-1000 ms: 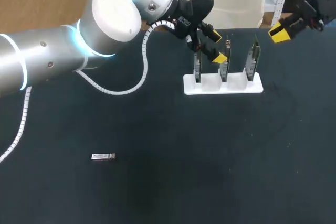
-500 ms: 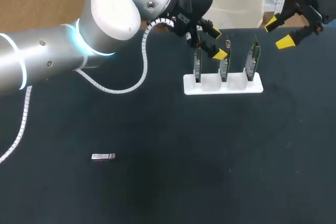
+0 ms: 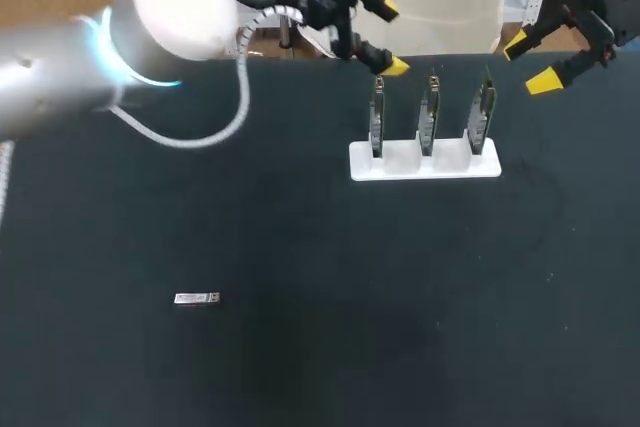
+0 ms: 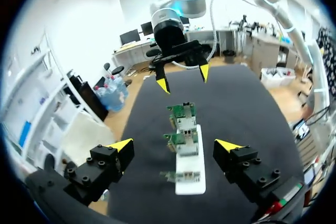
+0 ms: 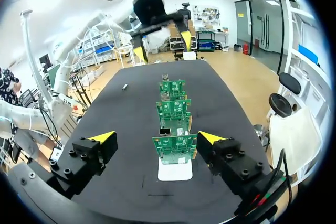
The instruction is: Pick up the optical module with the left hand, and insert it into the network port with the right hand.
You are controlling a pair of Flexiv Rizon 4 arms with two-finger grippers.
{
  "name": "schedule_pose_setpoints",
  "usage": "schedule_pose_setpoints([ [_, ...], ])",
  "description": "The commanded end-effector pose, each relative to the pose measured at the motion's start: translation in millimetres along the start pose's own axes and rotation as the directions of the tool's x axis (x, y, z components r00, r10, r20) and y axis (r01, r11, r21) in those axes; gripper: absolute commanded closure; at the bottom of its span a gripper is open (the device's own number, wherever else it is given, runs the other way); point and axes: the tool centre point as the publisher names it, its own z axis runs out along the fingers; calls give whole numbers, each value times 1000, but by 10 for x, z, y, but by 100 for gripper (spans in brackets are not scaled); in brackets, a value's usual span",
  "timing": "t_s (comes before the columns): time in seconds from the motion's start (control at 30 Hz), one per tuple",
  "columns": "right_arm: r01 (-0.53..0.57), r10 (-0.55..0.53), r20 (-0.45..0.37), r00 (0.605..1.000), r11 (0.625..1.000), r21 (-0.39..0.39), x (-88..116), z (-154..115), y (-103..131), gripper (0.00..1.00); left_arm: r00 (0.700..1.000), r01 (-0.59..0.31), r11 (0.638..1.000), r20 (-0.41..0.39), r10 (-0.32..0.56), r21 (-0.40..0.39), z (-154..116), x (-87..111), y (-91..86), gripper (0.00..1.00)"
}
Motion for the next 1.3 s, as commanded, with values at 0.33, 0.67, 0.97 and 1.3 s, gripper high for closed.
schedule_pose_setpoints([
  [0.33,2,-2,1,1000,1000,3,2,7,7,0,917,20,956,-377,-135,-293,-1417,801,-798,0],
  [0.67,2,-2,1,1000,1000,3,2,7,7,0,828,37,984,-546,-126,-172,-1553,1406,-1707,0],
  [0.97,2,-2,1,1000,1000,3,2,7,7,0,748,81,992,-651,-128,-101,-1593,1787,-2346,0],
  [1.3,2,-2,1,1000,1000,3,2,7,7,0,697,128,991,-708,-112,-30,-1534,2169,-2772,0],
])
